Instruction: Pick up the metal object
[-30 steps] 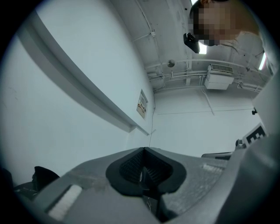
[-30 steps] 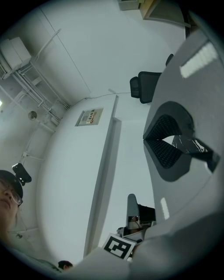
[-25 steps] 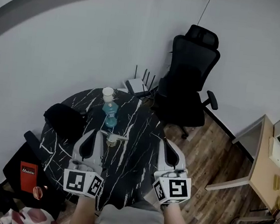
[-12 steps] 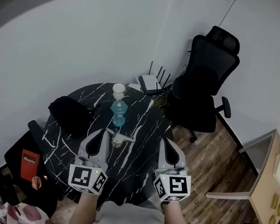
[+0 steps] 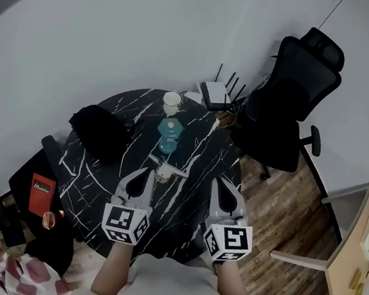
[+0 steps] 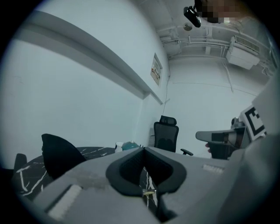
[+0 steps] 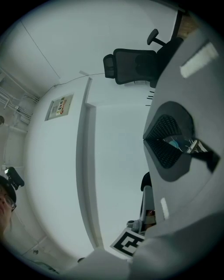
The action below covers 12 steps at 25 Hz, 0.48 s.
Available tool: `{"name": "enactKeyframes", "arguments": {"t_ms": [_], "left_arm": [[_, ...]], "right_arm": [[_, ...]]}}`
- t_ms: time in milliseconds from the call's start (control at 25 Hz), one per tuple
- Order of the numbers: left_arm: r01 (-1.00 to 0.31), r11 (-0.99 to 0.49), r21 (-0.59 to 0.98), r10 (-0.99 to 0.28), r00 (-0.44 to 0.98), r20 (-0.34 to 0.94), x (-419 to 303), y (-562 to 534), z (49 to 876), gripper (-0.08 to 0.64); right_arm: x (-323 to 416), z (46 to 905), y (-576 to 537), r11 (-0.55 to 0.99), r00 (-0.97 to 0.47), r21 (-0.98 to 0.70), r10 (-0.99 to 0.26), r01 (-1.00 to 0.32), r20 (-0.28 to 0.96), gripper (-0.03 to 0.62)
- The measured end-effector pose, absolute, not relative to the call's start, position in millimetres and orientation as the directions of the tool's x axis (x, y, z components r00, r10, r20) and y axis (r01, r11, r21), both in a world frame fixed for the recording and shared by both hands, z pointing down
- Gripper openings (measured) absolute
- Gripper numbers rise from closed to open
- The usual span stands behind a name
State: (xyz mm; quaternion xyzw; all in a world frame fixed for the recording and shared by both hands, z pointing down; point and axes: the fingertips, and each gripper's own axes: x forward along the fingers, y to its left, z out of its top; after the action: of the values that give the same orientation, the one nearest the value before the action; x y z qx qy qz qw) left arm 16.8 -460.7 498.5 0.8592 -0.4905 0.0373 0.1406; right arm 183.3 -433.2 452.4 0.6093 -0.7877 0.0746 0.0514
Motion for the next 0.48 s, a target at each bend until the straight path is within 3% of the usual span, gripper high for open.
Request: {"name": "enactKeyframes", "arguments": {"t_ms": [280, 480], "left_arm": [[-0.854, -0.456, 0.251, -0.776, 0.52, 0.356, 28, -458, 560, 0.008], [-0.856, -0.454, 0.249, -0.735, 0.517, 0.438, 37, -458, 594, 0.088]], "right_arm": [[181, 472, -433, 0.268, -0.277, -0.068, -0.935, -0.961, 0.223, 0.002], [186, 482, -428, 0.273, -0.282, -0.072, -0.926, -0.959, 0.25, 0.002]]}}
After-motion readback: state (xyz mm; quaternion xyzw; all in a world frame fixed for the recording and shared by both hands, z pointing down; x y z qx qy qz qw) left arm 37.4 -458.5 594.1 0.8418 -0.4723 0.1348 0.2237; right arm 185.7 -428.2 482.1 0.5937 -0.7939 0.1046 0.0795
